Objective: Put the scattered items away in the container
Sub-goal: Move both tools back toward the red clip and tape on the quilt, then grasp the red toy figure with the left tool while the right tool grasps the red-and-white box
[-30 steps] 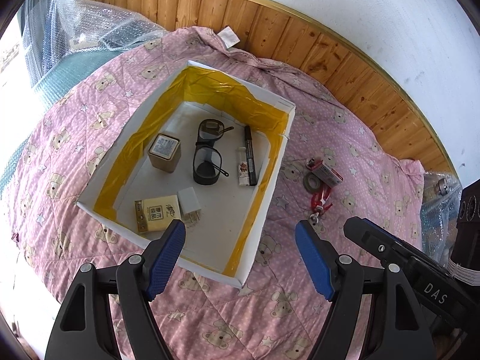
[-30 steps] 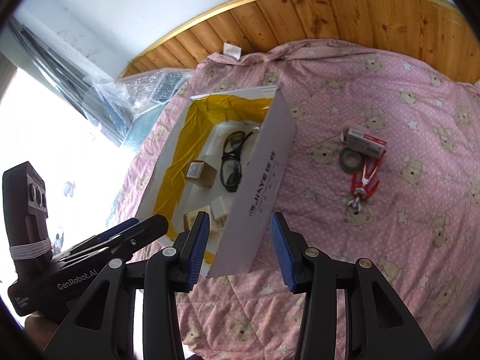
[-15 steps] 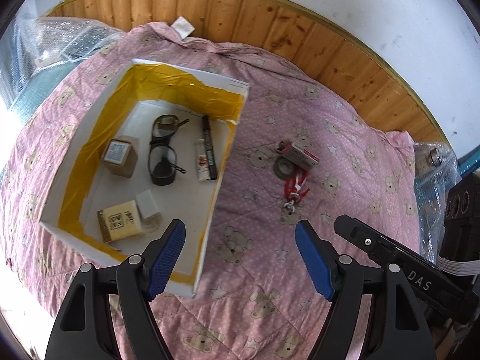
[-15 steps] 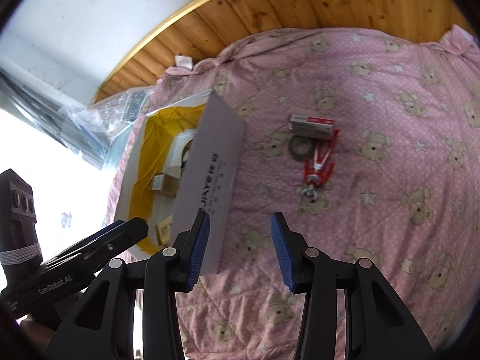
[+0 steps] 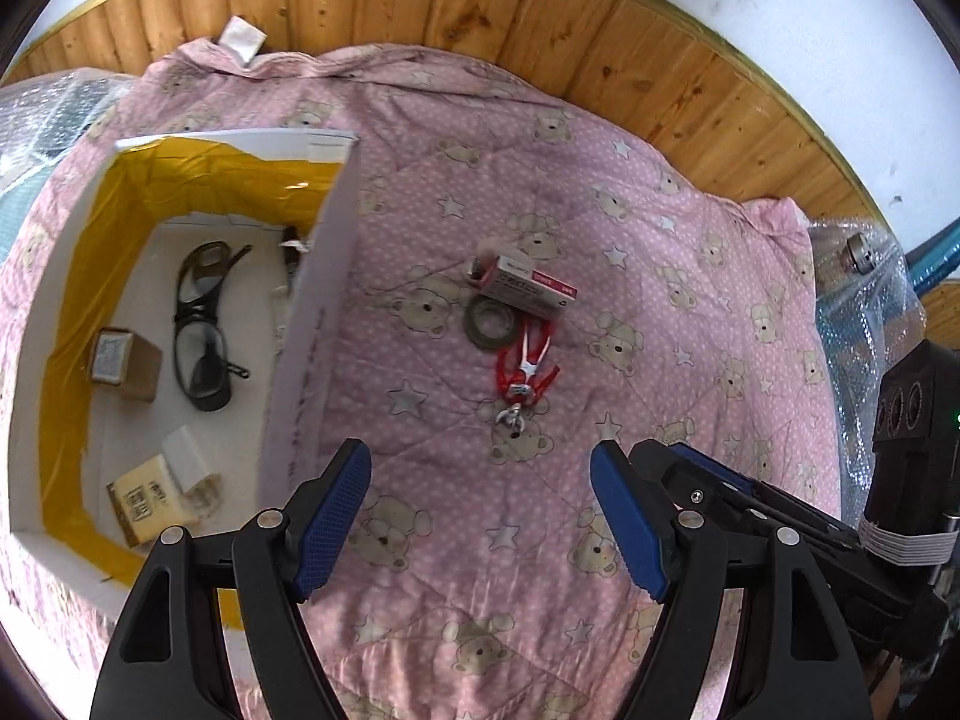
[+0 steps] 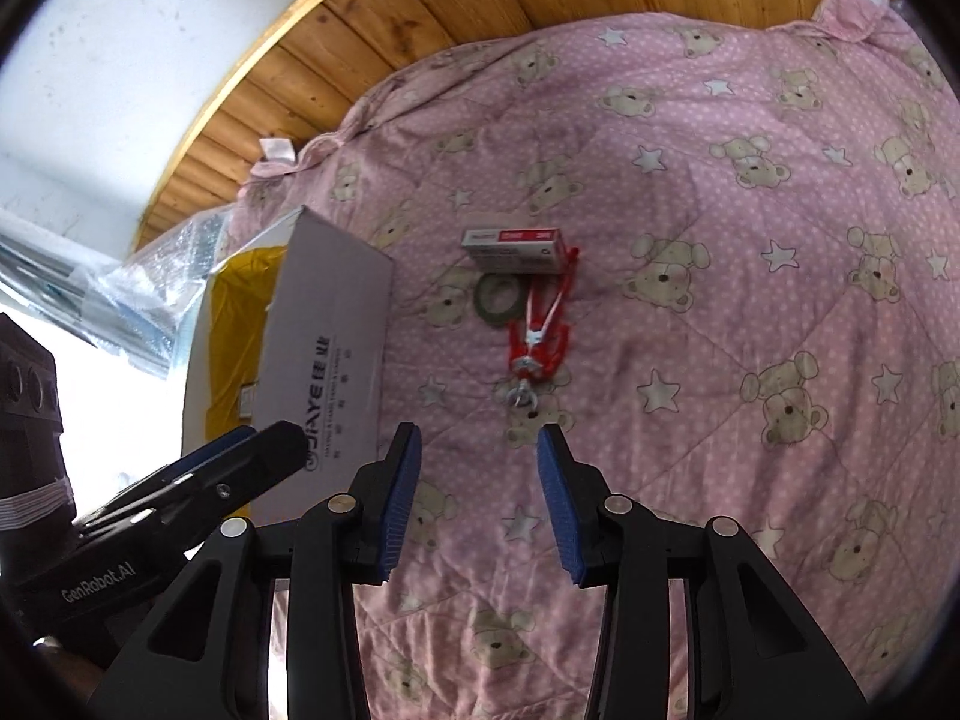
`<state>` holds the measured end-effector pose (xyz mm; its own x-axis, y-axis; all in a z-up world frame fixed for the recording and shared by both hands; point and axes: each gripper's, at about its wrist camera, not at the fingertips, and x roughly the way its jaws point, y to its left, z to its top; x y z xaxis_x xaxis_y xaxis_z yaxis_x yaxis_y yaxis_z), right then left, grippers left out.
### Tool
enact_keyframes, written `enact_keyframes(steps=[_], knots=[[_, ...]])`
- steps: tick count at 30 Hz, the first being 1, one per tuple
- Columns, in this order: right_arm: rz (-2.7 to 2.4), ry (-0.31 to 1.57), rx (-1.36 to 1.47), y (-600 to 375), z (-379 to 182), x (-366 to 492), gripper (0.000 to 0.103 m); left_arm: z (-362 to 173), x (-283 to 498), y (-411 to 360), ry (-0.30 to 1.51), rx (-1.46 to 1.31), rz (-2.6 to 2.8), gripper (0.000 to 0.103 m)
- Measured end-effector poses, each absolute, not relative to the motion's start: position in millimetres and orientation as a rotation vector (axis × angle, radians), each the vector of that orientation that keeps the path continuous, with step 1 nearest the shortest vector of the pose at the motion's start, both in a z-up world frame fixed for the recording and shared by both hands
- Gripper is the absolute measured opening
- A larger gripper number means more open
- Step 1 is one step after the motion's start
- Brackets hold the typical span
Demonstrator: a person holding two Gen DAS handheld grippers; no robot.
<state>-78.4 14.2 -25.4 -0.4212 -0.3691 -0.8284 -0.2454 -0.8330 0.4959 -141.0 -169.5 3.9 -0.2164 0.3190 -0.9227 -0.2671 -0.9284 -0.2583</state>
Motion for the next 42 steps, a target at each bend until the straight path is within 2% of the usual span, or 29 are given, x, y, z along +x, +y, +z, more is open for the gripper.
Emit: enact_keyframes(steps=[4, 12, 16, 22, 27, 32, 33, 35, 36, 37, 42], knots=[[-2.429, -0.89, 1.68, 22.7, -37.1, -94.0, 0.038, -17.8, -156.5, -154.0, -0.075, -1.724, 2.141, 0.076], [-2.416, -0.949, 1.748, 51.6, -64.4, -117.3, 0.038, -62.2, -179.3, -131.4, -0.106, -1.806, 2.04, 0.076], [-2.41, -0.918, 1.754, 63.2, -70.0, -134.9, 0.038, -87.1, -184.6, -118.8, -0.114, -1.828, 1.998, 0.076], [-2.387, -0.668, 1.749, 55.6, -76.3, -179.4, 0.039, -120.6, -191.7, -103.4, -0.121, -1.845, 1.98, 0.076], [-2.362, -0.406, 1.748, 33.9, -93.2, -210.9, 0.051, -137.3, -194.7, -100.2, -0.126, -1.845, 1.998, 0.076], [-2.33, -0.233, 1.756, 17.1, -112.4, -233.3, 0.051, -139.4, -192.3, -96.6, -0.097, -1.815, 2.034, 0.077], [-2.319, -0.235, 1.755, 16.6, -114.5, -234.7, 0.044, -138.5, -192.1, -97.9, -0.096, -1.809, 2.043, 0.075], [-2.302, -0.248, 1.757, 16.8, -117.0, -235.7, 0.032, -137.0, -191.8, -100.5, -0.095, -1.798, 2.06, 0.053], [-2.3, -0.257, 1.756, 18.0, -116.9, -234.1, 0.029, -137.1, -193.3, -102.6, -0.107, -1.8, 2.048, 0.037], [-2.3, -0.273, 1.753, 19.6, -116.2, -232.1, 0.028, -137.4, -194.9, -104.7, -0.12, -1.802, 2.035, 0.031], [-2.324, -0.471, 1.753, 40.7, -110.3, -218.4, 0.022, -135.6, -197.9, -111.4, -0.175, -1.811, 2.004, 0.031]])
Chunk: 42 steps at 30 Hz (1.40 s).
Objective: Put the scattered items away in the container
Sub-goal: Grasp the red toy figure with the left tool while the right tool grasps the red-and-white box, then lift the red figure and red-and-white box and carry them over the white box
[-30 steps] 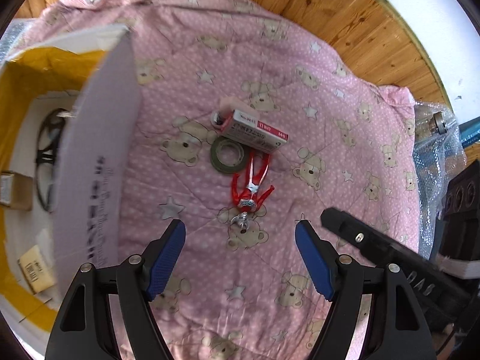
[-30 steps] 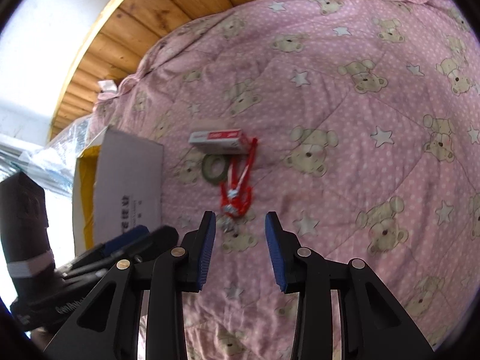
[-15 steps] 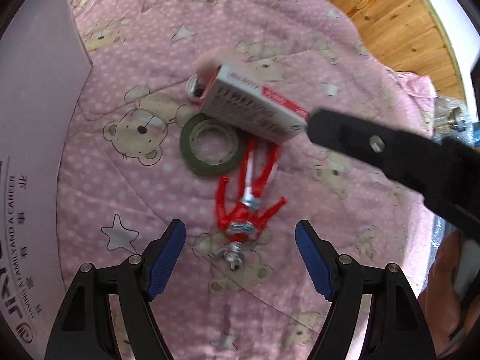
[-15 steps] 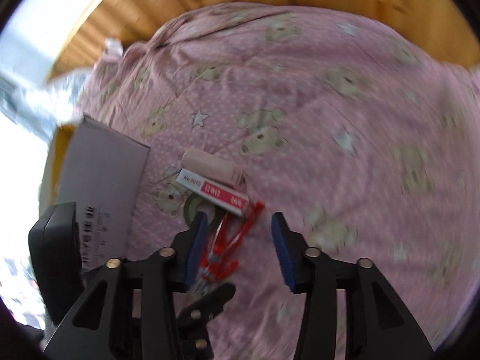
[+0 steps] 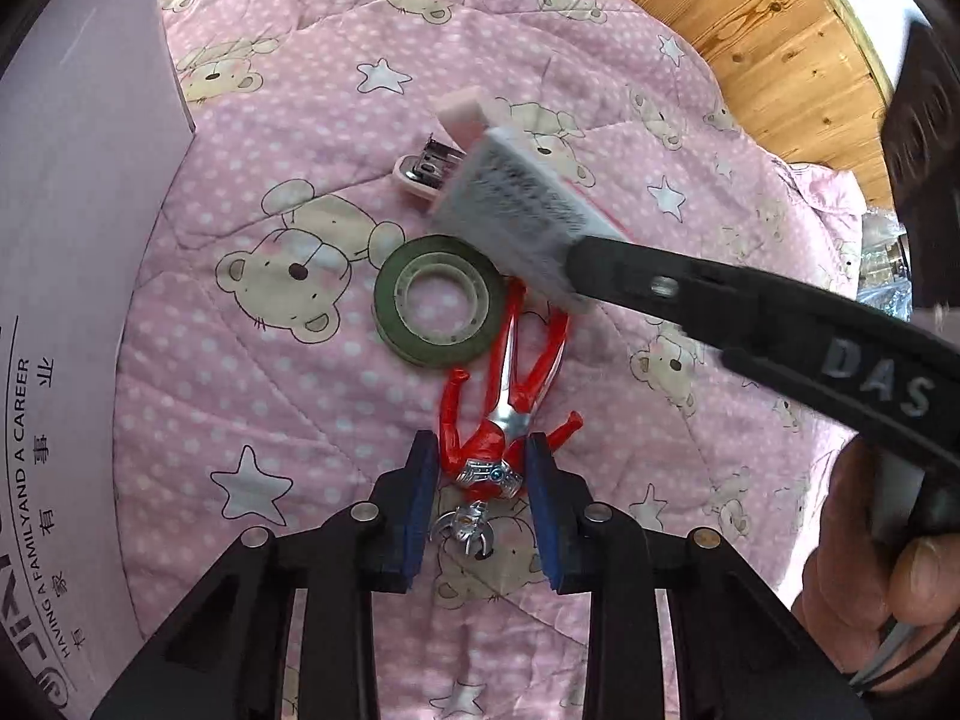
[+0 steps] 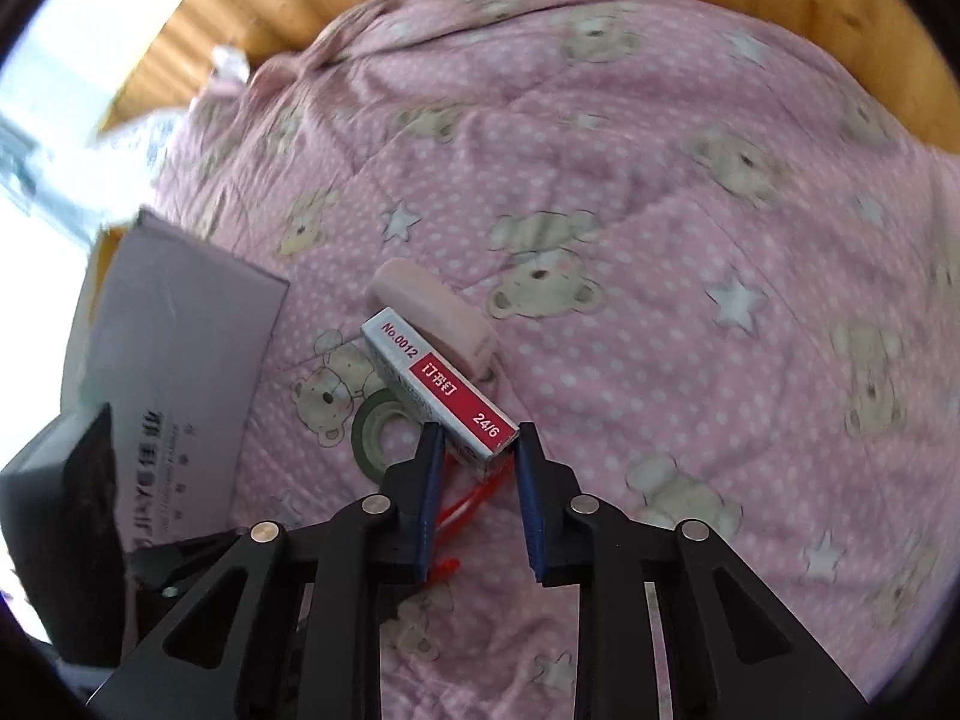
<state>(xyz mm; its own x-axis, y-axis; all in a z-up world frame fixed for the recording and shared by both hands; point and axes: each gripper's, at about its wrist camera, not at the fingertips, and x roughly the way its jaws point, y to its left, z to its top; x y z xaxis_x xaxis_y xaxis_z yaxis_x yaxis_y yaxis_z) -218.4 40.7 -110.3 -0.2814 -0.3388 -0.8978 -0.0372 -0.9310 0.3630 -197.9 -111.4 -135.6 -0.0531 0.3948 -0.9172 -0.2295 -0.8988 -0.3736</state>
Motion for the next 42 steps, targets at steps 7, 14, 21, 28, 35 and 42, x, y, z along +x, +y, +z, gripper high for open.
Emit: enact_keyframes(steps=[7, 14, 21, 28, 35, 42], knots=[[-2.368, -0.753, 1.742, 75.5, -101.3, -193.7, 0.017, -116.8, -194.1, -118.4, -0.181, -1.78, 2.017, 0.03], [-2.372, -0.836, 1.715, 79.9, -92.0, -173.0, 0.017, -95.6, -188.8, -122.7, -0.181, -1.751, 2.038, 0.029], [-2.369, -0.917, 1.696, 81.9, -83.0, -156.7, 0.017, -73.8, -178.9, -130.9, -0.198, -1.726, 2.054, 0.029], [-2.377, -0.907, 1.668, 68.2, -66.4, -140.2, 0.016, -49.4, -173.9, -135.9, -0.193, -1.677, 2.095, 0.029], [-2.396, -0.891, 1.62, 54.8, -42.5, -126.1, 0.016, -22.0, -162.9, -151.4, -0.203, -1.623, 2.142, 0.029], [-2.408, -0.838, 1.572, 31.9, -16.4, -112.8, 0.016, 2.3, -149.0, -171.5, -0.236, -1.569, 2.185, 0.029]])
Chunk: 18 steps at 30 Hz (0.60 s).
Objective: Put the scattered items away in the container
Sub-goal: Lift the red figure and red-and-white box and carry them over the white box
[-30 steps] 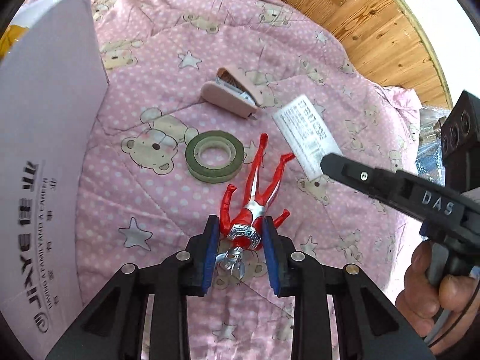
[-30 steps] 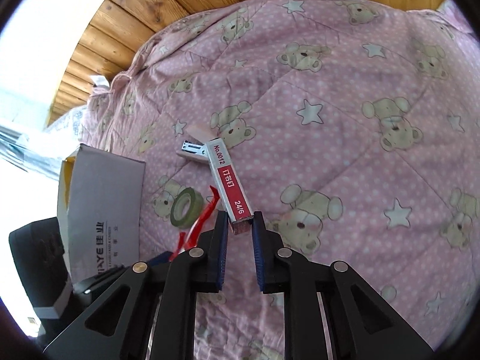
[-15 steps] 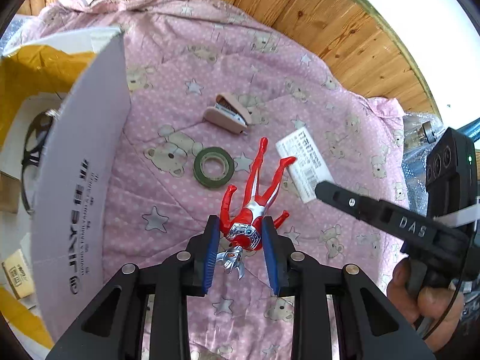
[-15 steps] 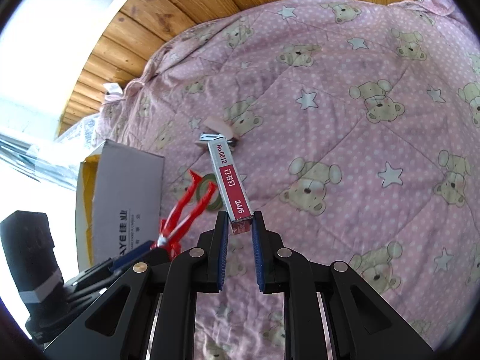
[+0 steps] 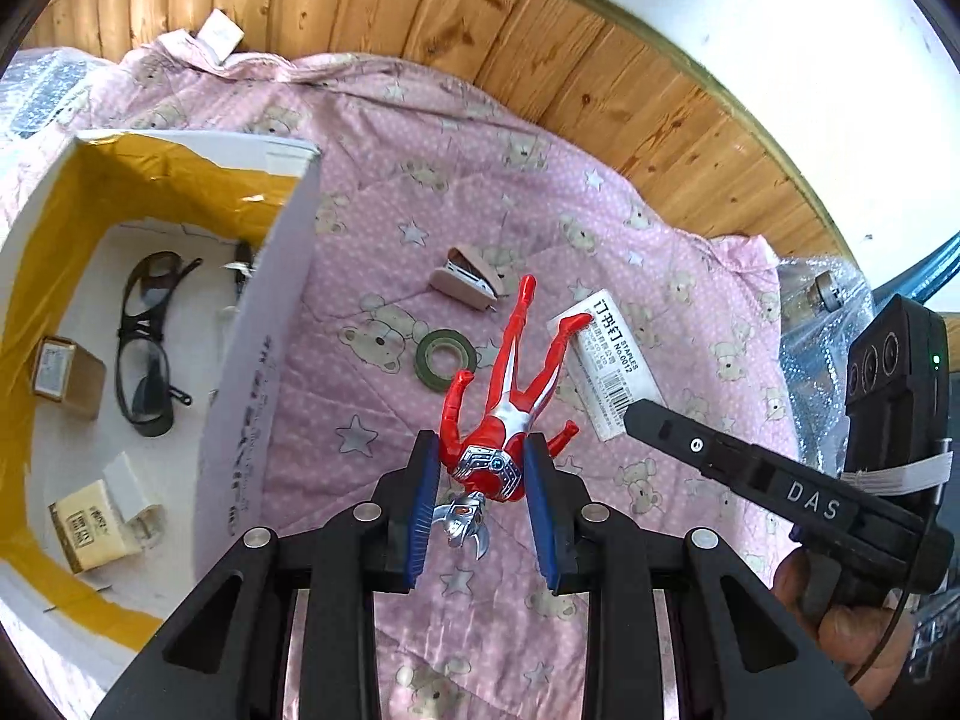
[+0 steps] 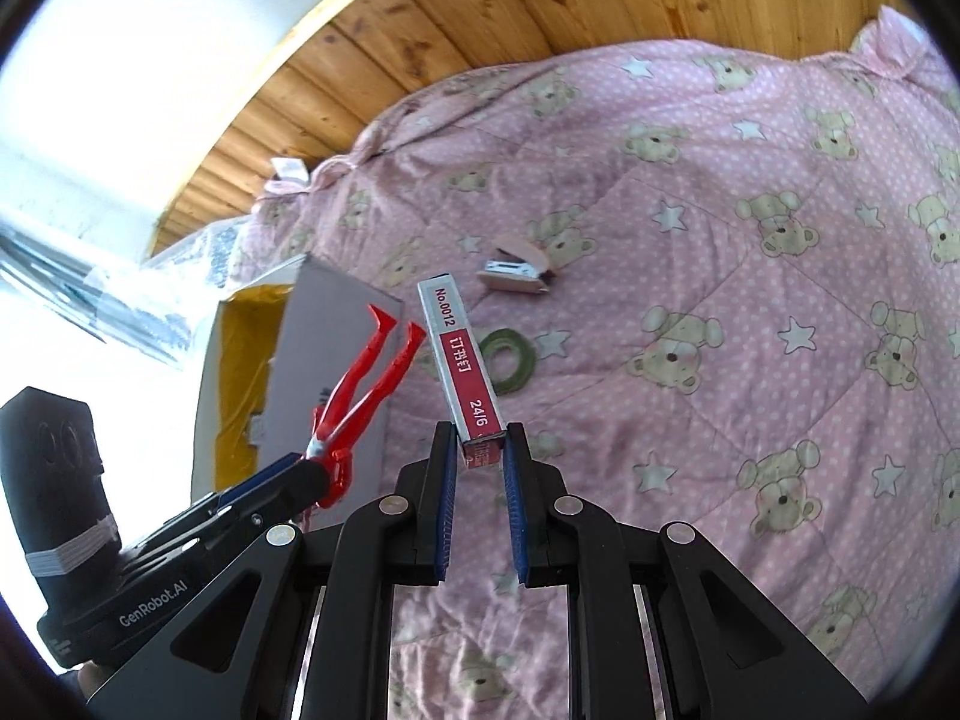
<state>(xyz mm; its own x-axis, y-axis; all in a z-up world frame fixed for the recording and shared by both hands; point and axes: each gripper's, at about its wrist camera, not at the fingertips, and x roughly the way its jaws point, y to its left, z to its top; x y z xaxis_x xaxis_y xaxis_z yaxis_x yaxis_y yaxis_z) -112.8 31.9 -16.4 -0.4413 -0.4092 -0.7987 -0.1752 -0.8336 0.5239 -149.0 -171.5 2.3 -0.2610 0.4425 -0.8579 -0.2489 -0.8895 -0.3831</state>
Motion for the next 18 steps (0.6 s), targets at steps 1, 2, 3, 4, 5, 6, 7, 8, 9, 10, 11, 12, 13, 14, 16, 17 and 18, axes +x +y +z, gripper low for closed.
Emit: enact_keyframes(steps=[1, 2, 3, 4, 5, 6, 7, 8, 9, 10, 11, 12, 13, 14, 16, 17, 18], knots=[[-2.409, -0.832, 1.569, 29.3, -14.3, -111.5, 0.016, 5.5, -147.2, -174.4, -0.241, -1.562, 2.19, 0.029], [-2.409, -0.826, 1.566, 26.3, -11.8, -110.1, 0.016, 8.5, -145.4, -177.2, -0.247, -1.554, 2.195, 0.029], [-2.409, -0.819, 1.562, 23.1, -9.2, -108.4, 0.016, 11.6, -143.6, -179.9, -0.251, -1.546, 2.201, 0.029], [-2.41, -0.812, 1.558, 20.1, -6.5, -106.8, 0.016, 14.7, -141.8, -182.7, -0.255, -1.538, 2.207, 0.029], [-2.411, -0.804, 1.555, 17.4, -3.9, -105.6, 0.016, 17.5, -139.8, -185.8, -0.26, -1.531, 2.212, 0.029], [-2.411, -0.796, 1.551, 14.4, -1.1, -104.4, 0.016, 20.2, -137.9, -188.9, -0.265, -1.525, 2.218, 0.029], [-2.412, -0.788, 1.547, 11.2, 1.7, -103.1, 0.016, 21.9, -136.3, -191.7, -0.27, -1.521, 2.221, 0.029], [-2.414, -0.776, 1.542, 7.8, 5.0, -101.9, 0.016, 24.3, -134.3, -195.5, -0.277, -1.515, 2.228, 0.029], [-2.414, -0.768, 1.539, 5.7, 7.0, -101.0, 0.016, 25.9, -132.5, -198.2, -0.282, -1.511, 2.231, 0.029], [-2.416, -0.758, 1.535, 2.4, 9.8, -100.0, 0.016, 27.3, -130.5, -201.0, -0.287, -1.507, 2.235, 0.029], [-2.418, -0.749, 1.531, -0.8, 12.6, -99.0, 0.016, 29.0, -128.5, -204.2, -0.292, -1.503, 2.24, 0.029], [-2.419, -0.74, 1.528, -3.8, 14.9, -98.3, 0.016, 30.5, -126.3, -207.5, -0.298, -1.497, 2.244, 0.029], [-2.419, -0.73, 1.525, -7.0, 17.4, -97.5, 0.016, 31.9, -124.5, -210.5, -0.303, -1.493, 2.248, 0.029], [-2.42, -0.72, 1.522, -10.2, 19.8, -96.7, 0.016, 33.7, -122.3, -213.9, -0.31, -1.488, 2.253, 0.029], [-2.422, -0.7, 1.516, -16.7, 24.5, -95.0, 0.016, 36.9, -118.3, -220.3, -0.322, -1.478, 2.263, 0.029], [-2.422, -0.692, 1.513, -19.6, 26.5, -94.1, 0.016, 38.6, -116.2, -223.6, -0.327, -1.474, 2.269, 0.029], [-2.422, -0.685, 1.511, -22.3, 28.0, -93.3, 0.016, 40.1, -114.4, -226.8, -0.332, -1.472, 2.274, 0.029]])
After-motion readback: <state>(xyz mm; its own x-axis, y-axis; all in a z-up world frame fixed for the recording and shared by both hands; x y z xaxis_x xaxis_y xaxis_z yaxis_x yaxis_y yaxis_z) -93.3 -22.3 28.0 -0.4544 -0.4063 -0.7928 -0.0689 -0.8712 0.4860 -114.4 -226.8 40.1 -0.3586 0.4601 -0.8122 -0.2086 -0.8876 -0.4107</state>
